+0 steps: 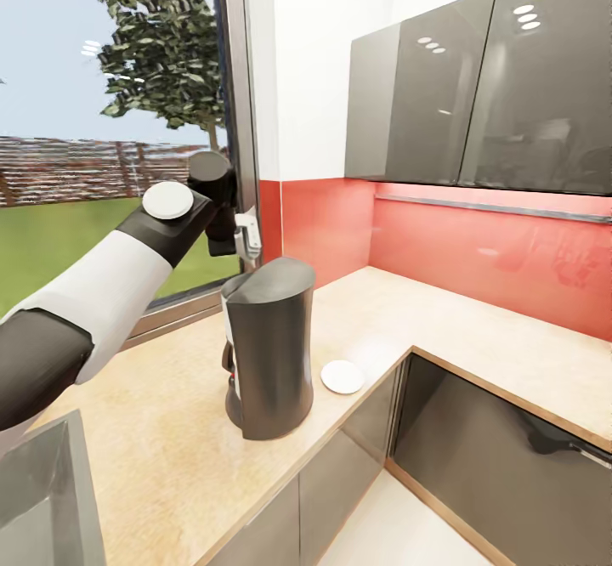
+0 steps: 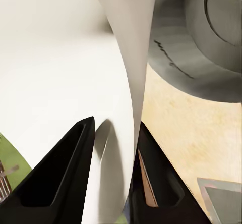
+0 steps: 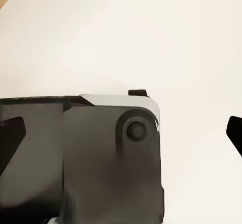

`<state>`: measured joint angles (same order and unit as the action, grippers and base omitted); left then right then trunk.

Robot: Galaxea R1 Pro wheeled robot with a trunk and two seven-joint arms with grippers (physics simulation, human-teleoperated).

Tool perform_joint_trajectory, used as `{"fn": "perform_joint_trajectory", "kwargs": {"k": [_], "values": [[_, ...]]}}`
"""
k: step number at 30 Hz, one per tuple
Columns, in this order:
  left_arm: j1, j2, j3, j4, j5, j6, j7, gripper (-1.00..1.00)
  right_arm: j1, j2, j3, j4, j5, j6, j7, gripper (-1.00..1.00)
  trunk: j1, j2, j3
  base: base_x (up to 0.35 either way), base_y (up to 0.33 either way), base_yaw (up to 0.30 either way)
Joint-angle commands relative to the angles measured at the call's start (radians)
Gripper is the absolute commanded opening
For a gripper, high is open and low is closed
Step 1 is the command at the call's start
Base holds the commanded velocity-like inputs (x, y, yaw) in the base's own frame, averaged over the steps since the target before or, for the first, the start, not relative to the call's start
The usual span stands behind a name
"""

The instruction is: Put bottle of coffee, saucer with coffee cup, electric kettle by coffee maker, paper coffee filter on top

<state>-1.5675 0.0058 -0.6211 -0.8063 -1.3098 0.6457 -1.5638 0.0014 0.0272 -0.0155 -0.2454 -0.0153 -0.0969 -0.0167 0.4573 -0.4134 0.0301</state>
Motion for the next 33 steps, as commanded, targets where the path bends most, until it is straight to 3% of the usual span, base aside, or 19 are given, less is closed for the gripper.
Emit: {"fn": "perform_joint_trajectory", "kwargs": {"k": [1,10,18,23,33], "values": [[0.000,0.002,-0.003,-0.001,-0.005,-0.003,-0.007,-1.00,0.000,0.000,-0.001,0.000,-0.002,-0.003,-0.002,1.00,0.000,-0.001,0.000,0.000,0.000,-0.011],[0.000,0.000,-0.011,-0.002,-0.010,-0.021,-0.007,-1.00,0.000,0.000,-0.001,0.000,-0.002,-0.003,-0.002,1.00,0.000,-0.001,0.000,0.000,0.000,-0.002],[0.000,-0.006,-0.016,-0.002,-0.060,-0.023,-0.007,-1.00,0.000,0.000,-0.002,0.000,-0.002,-0.003,-0.002,1.00,0.000,-0.001,0.000,0.000,0.000,0.000],[0.007,0.011,-0.013,0.011,-0.075,-0.026,-0.007,-1.00,0.000,0.003,-0.004,-0.001,-0.001,-0.003,-0.002,1.00,0.000,-0.001,0.000,0.000,0.000,0.000],[0.017,0.006,-0.011,0.015,-0.073,-0.023,-0.007,-1.00,0.000,0.010,-0.004,0.000,0.000,-0.004,-0.002,1.00,0.000,-0.001,0.000,0.000,0.000,0.000]]}}
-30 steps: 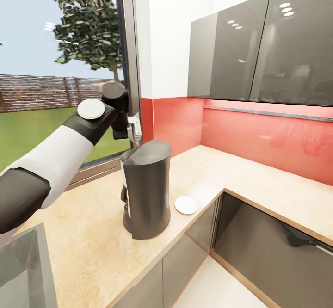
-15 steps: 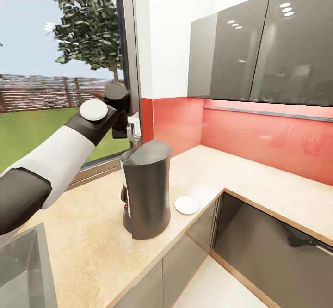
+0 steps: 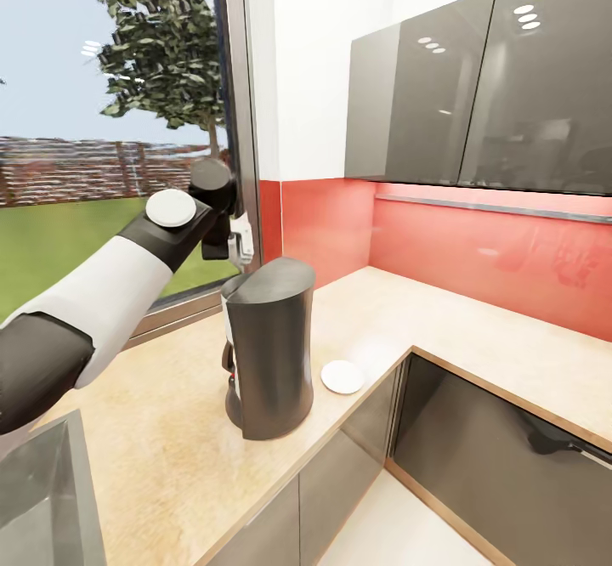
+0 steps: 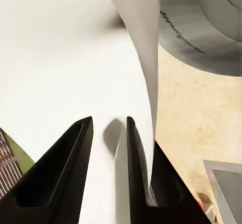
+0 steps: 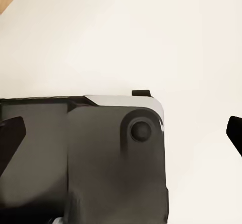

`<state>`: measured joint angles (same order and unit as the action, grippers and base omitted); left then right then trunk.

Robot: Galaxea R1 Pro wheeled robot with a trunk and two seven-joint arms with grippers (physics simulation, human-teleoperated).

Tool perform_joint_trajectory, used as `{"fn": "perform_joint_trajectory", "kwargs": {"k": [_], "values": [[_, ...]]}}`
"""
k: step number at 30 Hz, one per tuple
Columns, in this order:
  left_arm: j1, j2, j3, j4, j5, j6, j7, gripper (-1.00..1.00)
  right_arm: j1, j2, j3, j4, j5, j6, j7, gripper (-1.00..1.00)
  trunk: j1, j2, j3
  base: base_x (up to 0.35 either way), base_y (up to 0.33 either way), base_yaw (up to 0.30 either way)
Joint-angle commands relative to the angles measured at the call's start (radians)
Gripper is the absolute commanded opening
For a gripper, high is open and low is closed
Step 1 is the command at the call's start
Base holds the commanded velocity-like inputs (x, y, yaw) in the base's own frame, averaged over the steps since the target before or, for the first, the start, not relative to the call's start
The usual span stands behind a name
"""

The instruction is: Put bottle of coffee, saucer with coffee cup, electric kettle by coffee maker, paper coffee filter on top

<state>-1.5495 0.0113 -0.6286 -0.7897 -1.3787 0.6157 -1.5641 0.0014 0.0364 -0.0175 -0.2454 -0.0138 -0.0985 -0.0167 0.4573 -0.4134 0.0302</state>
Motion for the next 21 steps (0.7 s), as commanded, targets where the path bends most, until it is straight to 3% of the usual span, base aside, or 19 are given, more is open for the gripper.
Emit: {"fn": "perform_joint_trajectory", "kwargs": {"k": [1,21], "values": [[0.000,0.001,-0.004,-0.001,-0.004,0.007,-0.007,-1.00,0.000,0.000,-0.001,0.000,-0.002,-0.003,-0.002,1.00,0.000,-0.001,0.000,0.000,0.000,0.000],[-0.001,0.014,-0.002,0.001,-0.005,0.001,-0.007,-1.00,0.000,0.000,-0.001,0.002,-0.001,-0.003,-0.002,1.00,0.000,-0.001,0.000,0.000,0.000,0.000]]}}
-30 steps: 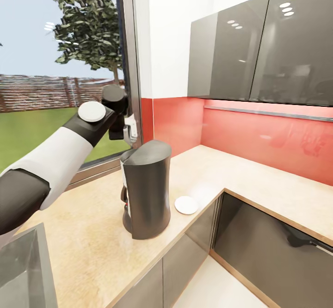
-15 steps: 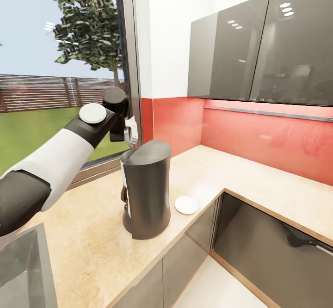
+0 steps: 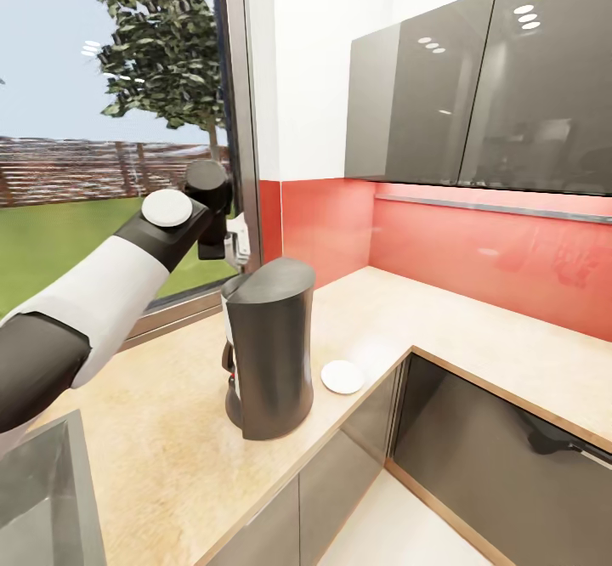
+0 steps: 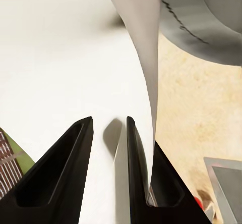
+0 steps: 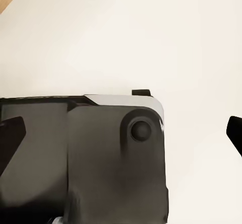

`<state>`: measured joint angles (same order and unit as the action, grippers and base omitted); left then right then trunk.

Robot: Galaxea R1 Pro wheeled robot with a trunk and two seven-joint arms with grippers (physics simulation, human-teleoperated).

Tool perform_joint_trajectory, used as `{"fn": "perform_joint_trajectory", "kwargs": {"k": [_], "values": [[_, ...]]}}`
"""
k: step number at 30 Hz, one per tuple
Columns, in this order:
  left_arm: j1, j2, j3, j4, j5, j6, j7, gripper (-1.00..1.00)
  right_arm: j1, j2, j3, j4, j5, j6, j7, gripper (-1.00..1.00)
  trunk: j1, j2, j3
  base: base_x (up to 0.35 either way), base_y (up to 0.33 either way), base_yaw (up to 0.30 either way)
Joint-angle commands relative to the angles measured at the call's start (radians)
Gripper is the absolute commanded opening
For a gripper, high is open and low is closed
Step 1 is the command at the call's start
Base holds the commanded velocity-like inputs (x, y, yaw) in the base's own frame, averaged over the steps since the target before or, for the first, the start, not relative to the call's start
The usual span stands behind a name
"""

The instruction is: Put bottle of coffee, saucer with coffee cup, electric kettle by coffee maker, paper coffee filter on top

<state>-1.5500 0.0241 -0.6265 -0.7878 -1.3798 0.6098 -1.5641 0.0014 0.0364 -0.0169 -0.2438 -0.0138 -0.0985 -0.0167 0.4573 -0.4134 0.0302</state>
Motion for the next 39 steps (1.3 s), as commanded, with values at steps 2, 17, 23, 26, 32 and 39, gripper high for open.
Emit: {"fn": "perform_joint_trajectory", "kwargs": {"k": [2,17,23,26,32,39], "values": [[-0.002,0.001,-0.005,-0.002,-0.004,0.007,-0.007,-1.00,0.000,0.000,-0.002,0.000,-0.002,-0.003,-0.002,1.00,0.000,-0.001,0.000,0.000,0.000,0.000],[-0.013,0.001,-0.005,-0.002,0.004,0.006,-0.007,-1.00,0.000,0.000,0.000,0.000,-0.002,-0.003,-0.002,1.00,0.000,-0.001,0.000,0.000,0.000,0.000],[-0.012,-0.001,-0.005,-0.002,0.002,-0.027,-0.007,-1.00,0.000,0.000,0.000,0.000,-0.002,-0.003,-0.002,1.00,0.000,-0.001,0.000,0.000,0.000,0.000],[-0.012,0.000,-0.004,-0.002,0.002,-0.039,-0.007,-1.00,0.000,0.000,0.000,0.000,-0.002,-0.003,-0.002,1.00,0.000,-0.001,0.000,0.000,0.000,0.000],[-0.012,-0.001,-0.004,-0.002,0.002,-0.045,-0.007,-1.00,0.000,0.001,0.000,0.000,-0.002,-0.003,-0.002,1.00,0.000,-0.001,0.000,0.000,0.000,0.000],[-0.017,-0.001,-0.001,-0.002,0.004,-0.045,-0.007,-1.00,0.000,0.001,0.000,0.000,-0.002,-0.003,-0.002,1.00,0.000,-0.001,0.000,0.000,0.000,0.000]]}}
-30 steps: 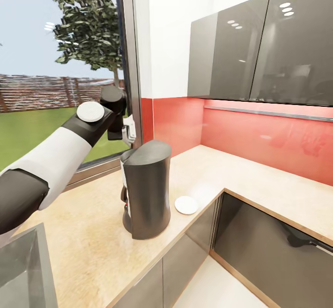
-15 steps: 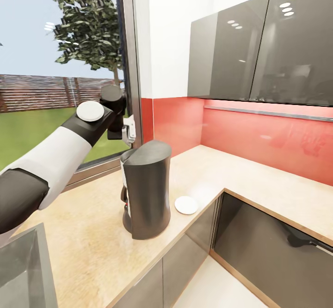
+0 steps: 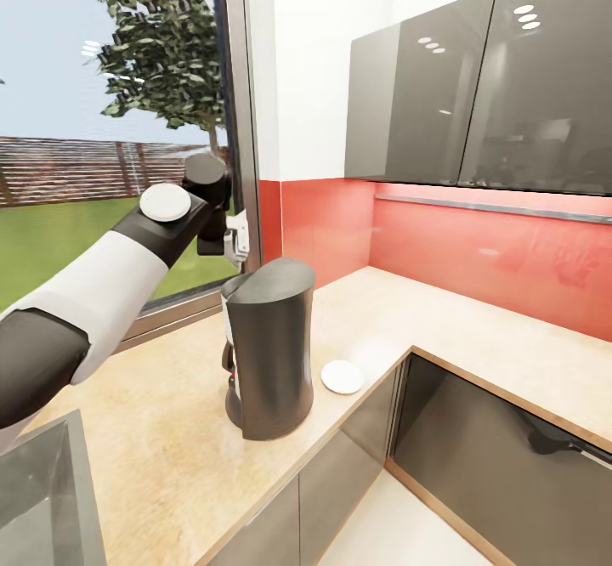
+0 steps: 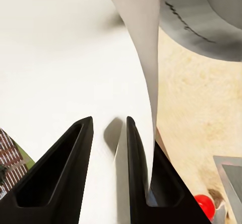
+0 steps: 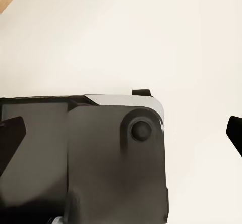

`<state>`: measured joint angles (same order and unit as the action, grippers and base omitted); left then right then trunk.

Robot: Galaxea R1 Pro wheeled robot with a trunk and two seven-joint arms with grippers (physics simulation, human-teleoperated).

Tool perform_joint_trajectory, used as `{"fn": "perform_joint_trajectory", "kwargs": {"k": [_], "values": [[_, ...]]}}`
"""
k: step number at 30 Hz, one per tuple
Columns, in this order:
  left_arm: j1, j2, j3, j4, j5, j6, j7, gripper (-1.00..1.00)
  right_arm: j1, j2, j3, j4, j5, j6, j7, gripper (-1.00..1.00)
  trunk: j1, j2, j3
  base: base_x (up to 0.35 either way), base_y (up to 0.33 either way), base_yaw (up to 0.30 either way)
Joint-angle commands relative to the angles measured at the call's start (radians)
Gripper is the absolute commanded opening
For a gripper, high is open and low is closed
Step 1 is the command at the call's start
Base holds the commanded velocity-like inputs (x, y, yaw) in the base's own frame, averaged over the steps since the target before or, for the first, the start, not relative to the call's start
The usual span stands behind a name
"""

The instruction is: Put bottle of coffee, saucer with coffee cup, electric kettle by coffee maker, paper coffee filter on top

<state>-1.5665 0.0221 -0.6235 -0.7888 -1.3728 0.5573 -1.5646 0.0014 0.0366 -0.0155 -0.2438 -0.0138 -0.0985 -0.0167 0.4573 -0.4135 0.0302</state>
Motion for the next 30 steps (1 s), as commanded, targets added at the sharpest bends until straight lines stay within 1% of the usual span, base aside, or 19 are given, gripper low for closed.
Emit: {"fn": "perform_joint_trajectory", "kwargs": {"k": [1,5,16,28,30], "values": [[-0.001,0.001,-0.004,-0.001,-0.003,0.007,-0.006,-1.00,0.000,0.000,-0.001,0.000,-0.002,-0.003,-0.002,1.00,0.000,-0.001,0.000,0.000,0.000,0.000],[-0.020,0.002,-0.004,-0.001,-0.004,0.006,-0.006,-1.00,0.000,0.000,0.000,0.000,-0.002,-0.003,-0.002,1.00,0.000,-0.001,0.000,0.000,0.000,0.000],[-0.050,0.005,-0.004,-0.001,-0.005,0.004,-0.006,-1.00,0.000,0.002,0.000,0.000,0.000,-0.003,-0.002,1.00,0.000,-0.001,0.000,0.000,0.000,0.000],[-0.051,0.009,-0.003,0.000,0.000,0.004,-0.006,-1.00,0.000,0.002,0.000,0.000,0.000,-0.003,-0.002,1.00,0.000,-0.001,0.000,0.000,0.000,0.000],[-0.049,0.008,-0.001,0.001,0.001,-0.010,-0.006,-1.00,0.000,0.001,0.000,0.000,0.000,-0.003,-0.002,1.00,0.000,-0.001,0.000,0.000,0.000,0.000]]}}
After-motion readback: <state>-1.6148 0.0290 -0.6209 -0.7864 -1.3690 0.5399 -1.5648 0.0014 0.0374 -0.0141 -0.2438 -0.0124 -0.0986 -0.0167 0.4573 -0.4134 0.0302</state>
